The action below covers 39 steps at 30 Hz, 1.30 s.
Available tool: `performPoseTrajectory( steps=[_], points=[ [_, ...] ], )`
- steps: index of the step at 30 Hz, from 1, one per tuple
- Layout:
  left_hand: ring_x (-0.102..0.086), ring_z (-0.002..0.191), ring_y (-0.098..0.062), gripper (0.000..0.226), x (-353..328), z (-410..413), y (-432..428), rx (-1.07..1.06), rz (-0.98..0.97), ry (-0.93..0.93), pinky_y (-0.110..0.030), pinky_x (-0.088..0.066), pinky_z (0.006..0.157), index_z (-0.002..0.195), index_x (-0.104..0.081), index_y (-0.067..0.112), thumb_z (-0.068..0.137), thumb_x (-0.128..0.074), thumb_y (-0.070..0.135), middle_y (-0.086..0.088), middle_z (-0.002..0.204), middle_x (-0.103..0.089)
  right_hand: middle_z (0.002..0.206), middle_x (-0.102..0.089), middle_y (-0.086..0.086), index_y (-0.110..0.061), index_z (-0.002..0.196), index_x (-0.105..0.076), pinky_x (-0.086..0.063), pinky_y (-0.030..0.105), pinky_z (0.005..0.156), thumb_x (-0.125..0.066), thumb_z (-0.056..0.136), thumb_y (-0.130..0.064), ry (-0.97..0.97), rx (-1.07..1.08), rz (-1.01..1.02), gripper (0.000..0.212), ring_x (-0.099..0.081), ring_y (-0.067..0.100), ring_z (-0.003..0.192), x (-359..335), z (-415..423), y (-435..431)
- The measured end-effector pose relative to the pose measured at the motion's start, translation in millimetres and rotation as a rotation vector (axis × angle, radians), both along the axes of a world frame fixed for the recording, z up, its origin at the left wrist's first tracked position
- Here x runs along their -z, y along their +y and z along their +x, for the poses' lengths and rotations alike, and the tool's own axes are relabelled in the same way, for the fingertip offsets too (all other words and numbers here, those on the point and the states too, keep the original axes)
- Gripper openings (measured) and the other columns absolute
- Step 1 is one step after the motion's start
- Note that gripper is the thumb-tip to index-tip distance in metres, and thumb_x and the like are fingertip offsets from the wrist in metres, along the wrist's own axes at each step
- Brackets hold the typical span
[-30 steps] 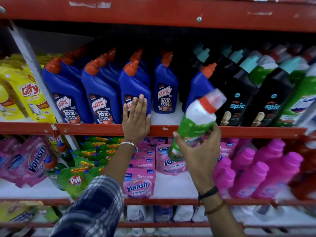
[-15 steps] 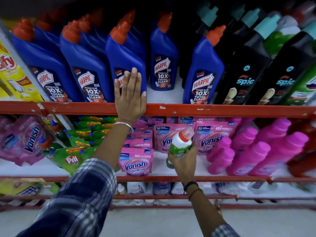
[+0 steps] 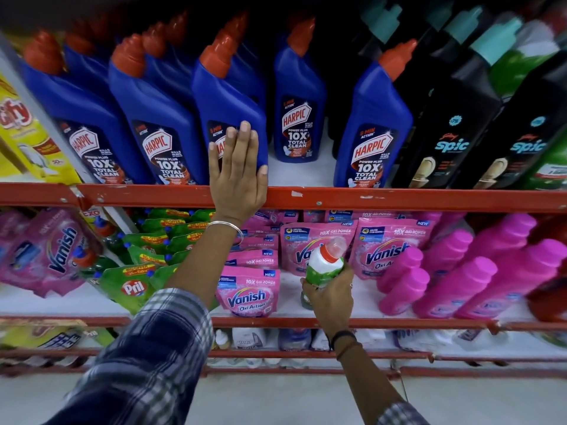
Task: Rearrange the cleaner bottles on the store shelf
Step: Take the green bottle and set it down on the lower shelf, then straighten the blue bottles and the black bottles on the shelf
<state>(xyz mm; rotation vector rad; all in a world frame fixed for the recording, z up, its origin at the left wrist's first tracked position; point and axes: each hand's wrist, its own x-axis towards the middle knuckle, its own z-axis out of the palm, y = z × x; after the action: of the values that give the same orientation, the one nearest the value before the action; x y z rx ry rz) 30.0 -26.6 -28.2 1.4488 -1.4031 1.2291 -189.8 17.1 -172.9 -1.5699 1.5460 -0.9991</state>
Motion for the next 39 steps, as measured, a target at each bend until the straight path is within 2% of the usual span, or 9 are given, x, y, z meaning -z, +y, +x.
performPoseTrajectory(
  steps=[3, 6, 9, 12, 16, 19, 23, 30, 39],
  points=[
    [0.006, 0.147, -0.013, 0.062, 0.9, 0.6, -0.4, -0.002, -0.009, -0.005, -0.041, -0.001, 0.119, 0.152, 0.0, 0.014, 0.099, -0.028, 0.03, 0.006, 0.16, 0.01, 0.111, -0.059, 0.012, -0.006, 0.121, -0.042, -0.055, 0.038, 0.078, -0.084, 0.056, -0.052, 0.153, -0.03, -0.089, 0.09, -0.062, 0.031, 0.1, -7.1, -5.4, 3.7],
    [0.005, 0.147, -0.014, 0.062, -0.4, 0.5, -0.5, -0.012, -0.02, -0.021, -0.042, -0.002, 0.119, 0.152, -0.002, 0.014, 0.099, -0.029, 0.029, 0.005, 0.16, 0.008, 0.107, -0.054, 0.006, -0.011, 0.118, -0.042, -0.055, 0.044, 0.081, -0.06, 0.06, -0.081, 0.148, 0.014, -0.275, 0.093, -0.057, 0.025, 0.098, -26.0, -17.0, 0.4],
    [0.004, 0.147, -0.015, 0.061, 0.6, 1.2, -0.1, -0.023, -0.016, -0.022, -0.042, -0.001, 0.119, 0.152, -0.003, 0.013, 0.099, -0.028, 0.03, 0.004, 0.16, 0.008, 0.113, -0.048, 0.004, -0.012, 0.116, -0.043, -0.05, 0.042, 0.088, -0.059, 0.068, -0.075, -0.07, 0.114, -0.424, 0.081, -0.049, 0.02, 0.103, -69.8, -22.7, -11.9],
    [0.004, 0.147, -0.015, 0.061, 0.8, 1.2, 0.5, -0.03, -0.02, -0.03, -0.042, -0.001, 0.119, 0.152, -0.003, 0.013, 0.099, -0.028, 0.029, 0.004, 0.16, 0.007, 0.126, -0.044, 0.013, -0.005, 0.125, -0.04, -0.038, 0.015, 0.099, -0.066, 0.073, -0.061, -0.232, 0.154, -0.543, 0.08, -0.044, 0.02, 0.116, -127.7, -18.9, -32.5],
    [0.002, 0.147, -0.016, 0.06, 0.5, 1.2, 0.4, -0.036, -0.032, -0.037, -0.042, -0.002, 0.12, 0.152, -0.005, 0.013, 0.099, -0.029, 0.029, 0.003, 0.16, 0.005, 0.138, -0.034, 0.017, -0.002, 0.135, -0.03, -0.03, 0.023, 0.111, -0.078, 0.072, -0.042, -0.207, 0.171, -0.589, 0.088, -0.034, 0.027, 0.13, -178.0, -0.6, -60.0],
    [0.001, 0.148, -0.016, 0.059, 1.1, 1.3, -0.2, -0.036, -0.031, -0.036, -0.042, -0.002, 0.12, 0.152, -0.007, 0.012, 0.1, -0.028, 0.03, 0.003, 0.161, 0.004, 0.142, -0.029, 0.02, 0.001, 0.141, -0.022, -0.024, 0.009, 0.106, -0.079, 0.072, -0.038, -0.161, 0.199, -0.577, 0.098, -0.032, 0.021, 0.127, -189.8, 14.5, -69.7],
    [-0.001, 0.148, -0.016, 0.058, 2.5, 1.7, -1.2, -0.037, -0.033, -0.032, -0.043, -0.004, 0.119, 0.152, -0.009, 0.012, 0.1, -0.028, 0.03, 0.002, 0.161, 0.002, 0.143, -0.032, 0.02, 0.001, 0.144, -0.016, -0.038, 0.044, 0.106, -0.079, 0.07, -0.041, -0.103, 0.24, -0.546, 0.105, -0.036, 0.033, 0.13, -190.8, 24.6, -77.9],
    [-0.002, 0.148, -0.017, 0.059, 3.6, 2.3, -1.5, -0.032, -0.032, -0.031, -0.043, -0.005, 0.119, 0.152, -0.01, 0.012, 0.099, -0.029, 0.03, 0.002, 0.161, 0.001, 0.134, -0.038, 0.013, -0.003, 0.141, -0.023, -0.039, 0.039, 0.105, -0.084, 0.065, -0.033, -0.23, 0.217, -0.553, 0.102, -0.038, 0.018, 0.119, -196.2, 26.2, -79.8],
    [-0.005, 0.148, -0.017, 0.057, 4.8, 3.4, -1.2, -0.013, -0.02, -0.022, -0.043, -0.006, 0.12, 0.152, -0.011, 0.012, 0.1, -0.028, 0.03, 0.001, 0.161, -0.001, 0.14, -0.037, 0.012, -0.005, 0.142, -0.024, -0.034, 0.046, 0.11, -0.084, 0.063, -0.042, -0.215, 0.083, -0.56, 0.106, -0.035, 0.025, 0.13, -202.9, 73.3, -62.3]
  ],
)
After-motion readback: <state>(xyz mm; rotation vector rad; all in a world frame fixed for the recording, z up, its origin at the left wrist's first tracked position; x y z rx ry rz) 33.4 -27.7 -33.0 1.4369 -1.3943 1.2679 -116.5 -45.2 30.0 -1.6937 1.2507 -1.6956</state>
